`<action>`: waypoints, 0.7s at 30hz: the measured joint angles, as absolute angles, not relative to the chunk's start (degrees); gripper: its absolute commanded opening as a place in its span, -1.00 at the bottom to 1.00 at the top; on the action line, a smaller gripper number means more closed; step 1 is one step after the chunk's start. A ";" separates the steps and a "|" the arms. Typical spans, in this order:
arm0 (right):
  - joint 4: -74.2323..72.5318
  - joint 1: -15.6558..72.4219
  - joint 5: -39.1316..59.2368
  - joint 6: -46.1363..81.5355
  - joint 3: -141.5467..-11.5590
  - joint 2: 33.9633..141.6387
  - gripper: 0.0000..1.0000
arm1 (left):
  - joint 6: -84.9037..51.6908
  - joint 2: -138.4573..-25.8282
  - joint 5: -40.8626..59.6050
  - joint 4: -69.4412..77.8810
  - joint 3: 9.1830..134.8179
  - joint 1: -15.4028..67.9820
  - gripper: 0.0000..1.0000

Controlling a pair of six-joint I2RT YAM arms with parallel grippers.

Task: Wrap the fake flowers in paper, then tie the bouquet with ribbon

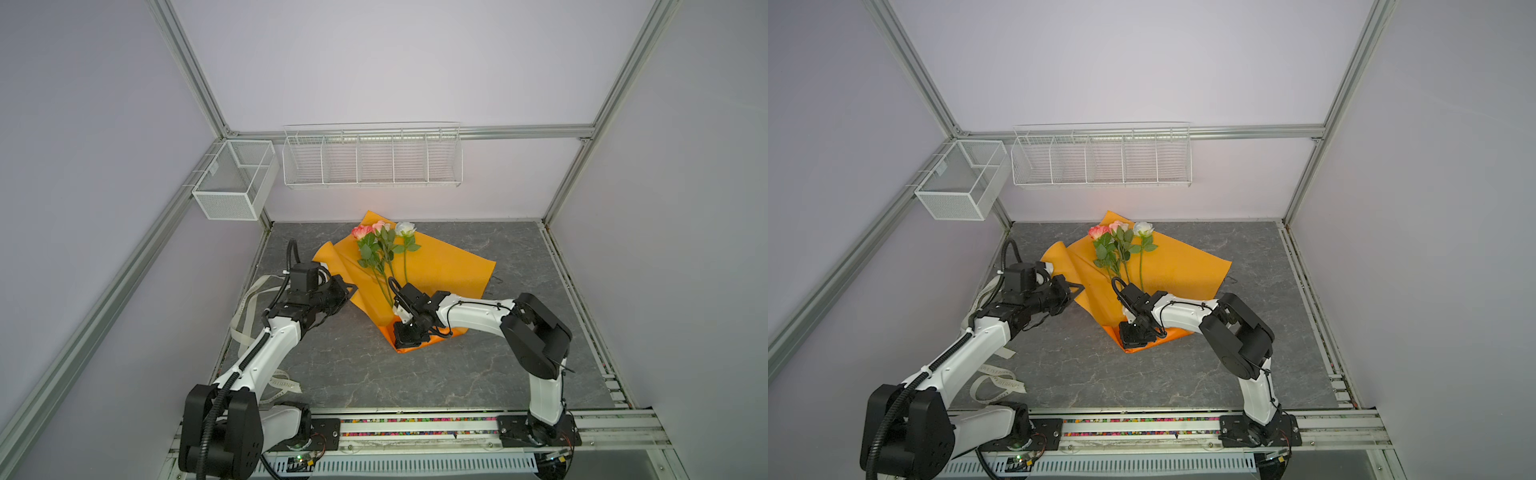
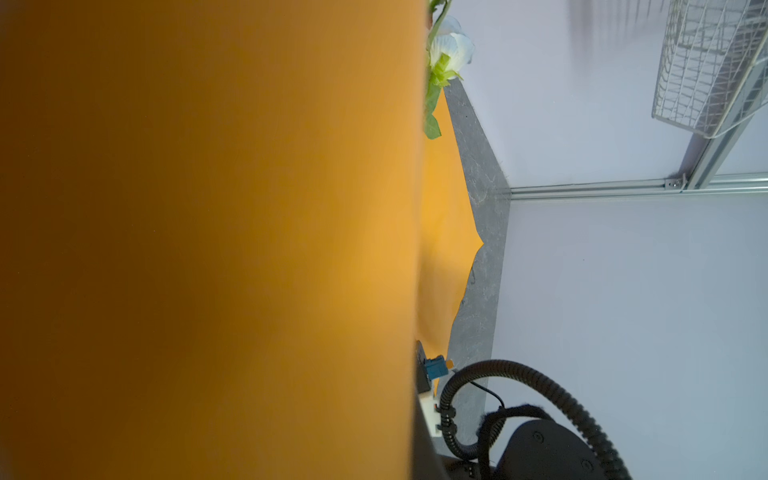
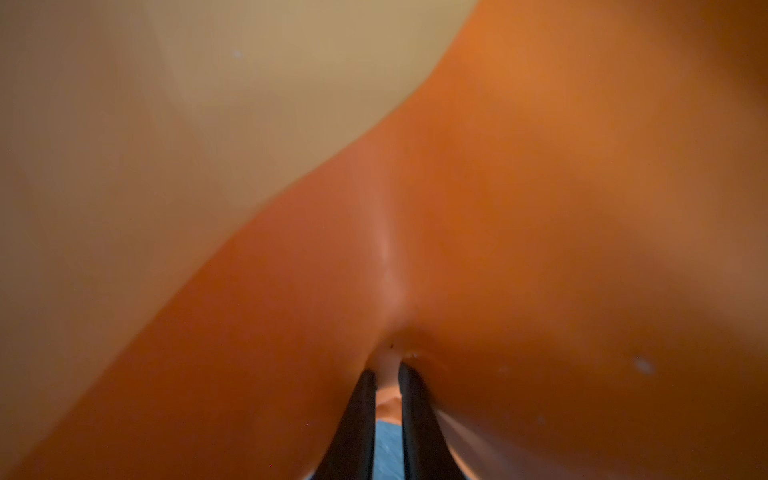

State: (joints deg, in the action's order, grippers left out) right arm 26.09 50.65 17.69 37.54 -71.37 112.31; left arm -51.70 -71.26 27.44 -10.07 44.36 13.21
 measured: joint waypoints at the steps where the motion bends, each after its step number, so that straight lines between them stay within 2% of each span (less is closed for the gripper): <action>1: 25.76 50.48 18.09 37.54 -71.11 112.25 -0.64 | -51.72 -72.44 26.70 -10.24 45.41 14.35 -1.00; 10: 17.87 48.49 20.64 38.26 -64.27 107.57 -0.49 | -48.84 -86.35 21.89 -15.97 59.42 21.65 -0.98; 16: 12.75 44.25 20.29 40.69 -57.41 97.49 -0.38 | -45.95 -92.20 20.16 -20.45 66.00 24.34 -0.96; 18: 12.47 42.83 18.96 41.36 -55.22 94.08 -0.27 | -44.58 -94.52 19.68 -22.39 68.77 25.28 -0.97; 21: 11.75 41.45 16.43 42.54 -51.11 89.12 0.02 | -42.57 -98.32 19.31 -25.23 73.19 27.11 -0.95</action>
State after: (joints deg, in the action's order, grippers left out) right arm 11.75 41.45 16.43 42.54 -51.11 89.12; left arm -42.57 -98.32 19.31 -25.23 73.19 27.11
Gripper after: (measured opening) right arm 0.436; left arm 0.047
